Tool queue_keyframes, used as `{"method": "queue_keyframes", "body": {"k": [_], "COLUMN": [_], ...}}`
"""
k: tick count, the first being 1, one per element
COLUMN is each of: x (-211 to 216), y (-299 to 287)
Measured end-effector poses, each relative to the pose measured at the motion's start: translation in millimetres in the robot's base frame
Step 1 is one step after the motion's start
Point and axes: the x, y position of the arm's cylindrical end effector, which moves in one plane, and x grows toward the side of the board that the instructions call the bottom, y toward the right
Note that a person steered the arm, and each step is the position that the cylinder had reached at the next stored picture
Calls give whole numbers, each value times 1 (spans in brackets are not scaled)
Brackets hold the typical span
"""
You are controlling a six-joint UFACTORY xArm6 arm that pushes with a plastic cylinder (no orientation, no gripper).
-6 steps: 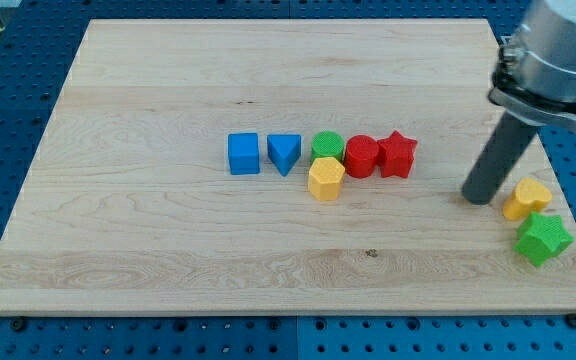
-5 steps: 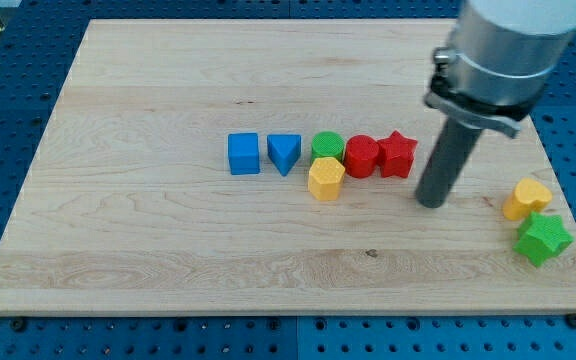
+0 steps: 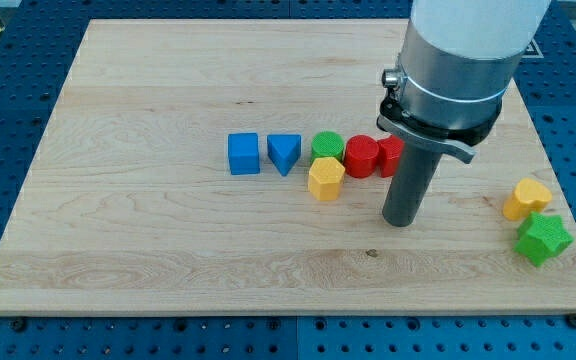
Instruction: Touch the bottom of red star
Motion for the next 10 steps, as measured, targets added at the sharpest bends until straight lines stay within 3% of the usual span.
{"method": "queue_keyframes", "body": {"k": [6,10], "x": [-5,-53], "y": [0,-8]}}
